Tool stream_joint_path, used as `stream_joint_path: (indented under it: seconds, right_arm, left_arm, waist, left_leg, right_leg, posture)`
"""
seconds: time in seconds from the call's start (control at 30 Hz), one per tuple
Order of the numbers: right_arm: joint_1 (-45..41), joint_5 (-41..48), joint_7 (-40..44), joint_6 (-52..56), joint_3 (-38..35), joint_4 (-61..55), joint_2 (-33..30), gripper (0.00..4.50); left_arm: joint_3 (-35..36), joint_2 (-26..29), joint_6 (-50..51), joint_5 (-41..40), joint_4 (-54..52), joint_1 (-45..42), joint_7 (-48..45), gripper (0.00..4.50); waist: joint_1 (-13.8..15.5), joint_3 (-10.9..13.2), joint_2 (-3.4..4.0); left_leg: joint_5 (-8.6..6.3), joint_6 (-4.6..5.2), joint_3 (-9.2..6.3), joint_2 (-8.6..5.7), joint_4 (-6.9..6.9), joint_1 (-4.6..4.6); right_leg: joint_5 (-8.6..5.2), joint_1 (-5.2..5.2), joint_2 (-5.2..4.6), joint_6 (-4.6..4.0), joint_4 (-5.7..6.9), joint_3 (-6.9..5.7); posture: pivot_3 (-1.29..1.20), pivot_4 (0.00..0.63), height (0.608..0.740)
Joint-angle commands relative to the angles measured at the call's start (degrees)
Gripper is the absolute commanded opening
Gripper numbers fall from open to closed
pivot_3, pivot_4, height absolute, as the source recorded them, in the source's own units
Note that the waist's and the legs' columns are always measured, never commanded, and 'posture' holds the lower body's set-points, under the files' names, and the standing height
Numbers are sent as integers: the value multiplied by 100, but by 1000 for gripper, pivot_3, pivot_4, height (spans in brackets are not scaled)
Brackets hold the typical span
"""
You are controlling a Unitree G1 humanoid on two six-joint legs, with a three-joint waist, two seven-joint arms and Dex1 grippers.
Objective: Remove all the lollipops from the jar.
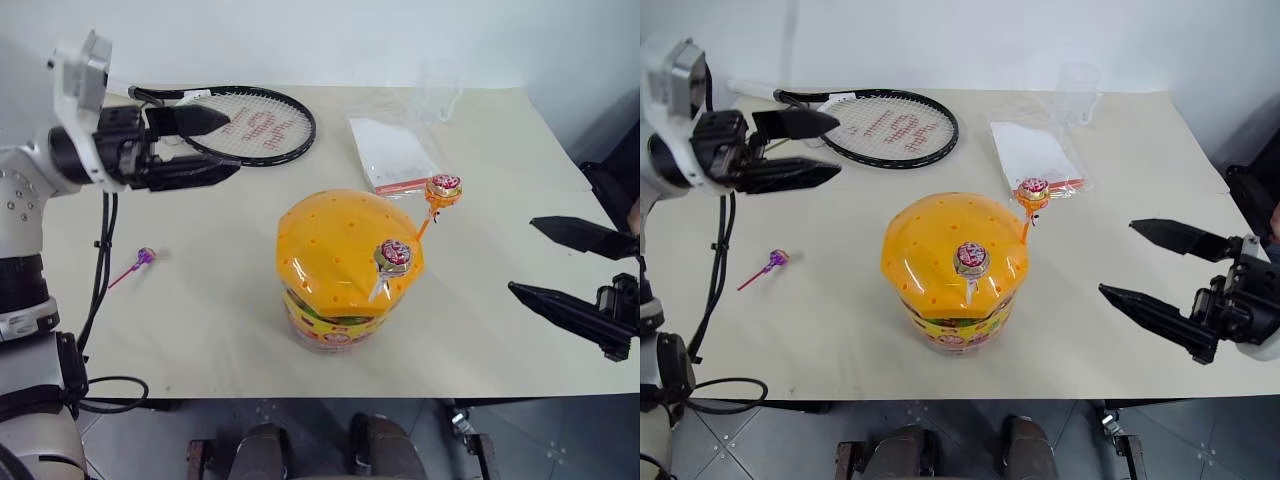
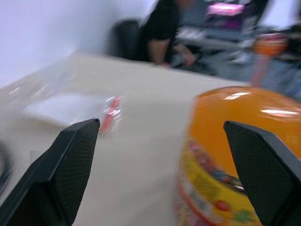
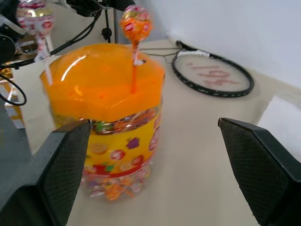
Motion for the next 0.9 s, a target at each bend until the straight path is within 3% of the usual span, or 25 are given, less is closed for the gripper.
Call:
stream_joint_path:
  seconds: [0.03,0.17,0.3,0.6,0.9]
  right_arm:
    - [-34,323,-85,72,-101,-210,-112,4500]
    - [-219,744,-246,200,113,-364,-340,4500]
    - [-1078,760,-677,50,842,106,-277,4500]
    - [-2549,-488,-45,-93,2477,919,-399,4500]
    - [-3753,-816,428,-81,3500,1368,77,4500]
  left_arm:
    - [129,27,-591,-280,249,30,-974,4480]
    - [22,263,-802,-666,391,268,-1407,4480]
    - [-125,393,-806,-1229,347,371,-1417,4480]
    - [-206,670,-969,-1373,115,747,-1417,4480]
    - [54,709,-1055,-1306,-212,1216,-1266,4480]
  waist:
    - [2,0,-1]
    - [5,0,-1]
    - [-9,-2,-6]
    - [-13,-2,-5]
    - [-19,-1,-4]
  left_leg:
    - [0,0,-1,0,1,-1]
    - [-3,4,-4,-2,2,0]
    - [-5,6,-5,-1,5,0]
    - [-6,7,-1,-1,3,-3]
    - [-9,8,1,0,3,-8]
  right_leg:
    - [0,0,0,0,0,-1]
    - [2,3,-3,3,-2,1]
    - [3,3,-5,3,-2,4]
    - [3,0,-2,3,-4,3]
    - [3,-4,-3,3,-5,3]
  posture:
    - [0,150,740]
    - [0,150,740]
    - [0,150,740]
    - [0,150,740]
    - [0,150,740]
